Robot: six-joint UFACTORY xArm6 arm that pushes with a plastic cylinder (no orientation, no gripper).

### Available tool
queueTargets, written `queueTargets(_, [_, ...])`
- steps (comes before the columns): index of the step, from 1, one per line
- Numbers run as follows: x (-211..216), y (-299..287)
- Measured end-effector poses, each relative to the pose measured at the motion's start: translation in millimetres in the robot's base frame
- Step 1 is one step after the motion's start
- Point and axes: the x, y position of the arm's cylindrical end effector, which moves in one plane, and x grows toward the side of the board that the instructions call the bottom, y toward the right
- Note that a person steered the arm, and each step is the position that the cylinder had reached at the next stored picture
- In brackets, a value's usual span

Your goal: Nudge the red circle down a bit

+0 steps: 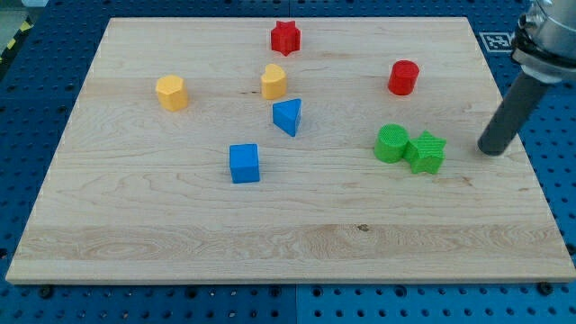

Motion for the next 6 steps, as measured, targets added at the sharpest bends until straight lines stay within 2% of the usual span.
queueTargets(2, [-69,0])
queueTargets(4, [-132,-40])
queueTargets(6, [-132,-61])
